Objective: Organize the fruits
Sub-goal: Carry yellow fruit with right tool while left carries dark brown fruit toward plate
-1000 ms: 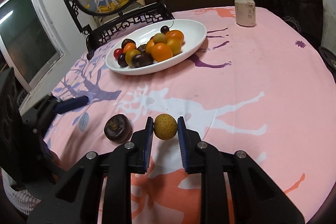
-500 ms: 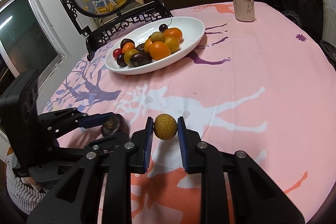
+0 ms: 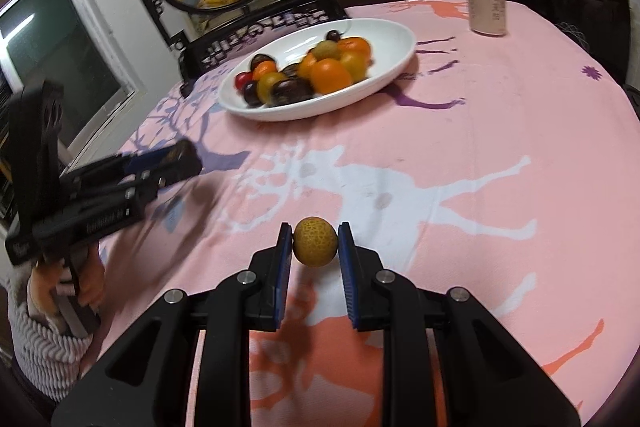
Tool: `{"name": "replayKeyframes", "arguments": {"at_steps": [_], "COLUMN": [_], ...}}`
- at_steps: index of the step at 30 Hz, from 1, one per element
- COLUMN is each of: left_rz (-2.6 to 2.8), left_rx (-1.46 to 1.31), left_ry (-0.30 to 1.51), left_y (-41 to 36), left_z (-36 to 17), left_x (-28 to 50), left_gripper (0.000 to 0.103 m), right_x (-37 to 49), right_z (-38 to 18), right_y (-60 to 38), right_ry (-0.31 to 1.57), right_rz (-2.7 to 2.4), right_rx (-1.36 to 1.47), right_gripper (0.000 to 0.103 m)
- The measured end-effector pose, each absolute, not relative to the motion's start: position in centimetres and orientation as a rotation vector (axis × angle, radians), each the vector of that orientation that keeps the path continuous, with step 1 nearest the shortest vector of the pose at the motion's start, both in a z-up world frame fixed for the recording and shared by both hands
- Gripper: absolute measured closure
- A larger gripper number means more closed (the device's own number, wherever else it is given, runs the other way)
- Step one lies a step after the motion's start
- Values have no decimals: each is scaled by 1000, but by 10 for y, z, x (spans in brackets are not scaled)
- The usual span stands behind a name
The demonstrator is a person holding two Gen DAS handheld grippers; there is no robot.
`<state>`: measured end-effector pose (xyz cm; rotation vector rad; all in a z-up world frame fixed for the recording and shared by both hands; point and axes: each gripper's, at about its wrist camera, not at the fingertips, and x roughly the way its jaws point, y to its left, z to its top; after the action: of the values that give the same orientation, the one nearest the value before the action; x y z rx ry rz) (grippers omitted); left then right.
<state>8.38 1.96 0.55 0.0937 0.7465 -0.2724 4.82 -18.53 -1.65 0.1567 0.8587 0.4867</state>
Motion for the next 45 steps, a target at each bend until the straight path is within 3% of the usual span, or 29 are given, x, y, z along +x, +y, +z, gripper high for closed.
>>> {"name": "replayKeyframes", "arguments": {"at_steps": [36,42,44,45], "left_rz": [-125,-174,-236,-272], "left_rx": [144,134,109,113], "left_ry": [617,659,690,703], "left_y": [33,39,37,33], "left_z": [33,40,32,25], "left_x": [92,108,106,101], "left_gripper": [60,60,56,47], "right_x": [63,78,80,79], "right_z": [-6,20,24,23], "right_y": [-180,-196,-199,-199], "right_ry": [880,845,831,823], "right_rz": [571,539,541,548], "right_rx": [170,164,173,178], "right_gripper": [79,79,79,79]}}
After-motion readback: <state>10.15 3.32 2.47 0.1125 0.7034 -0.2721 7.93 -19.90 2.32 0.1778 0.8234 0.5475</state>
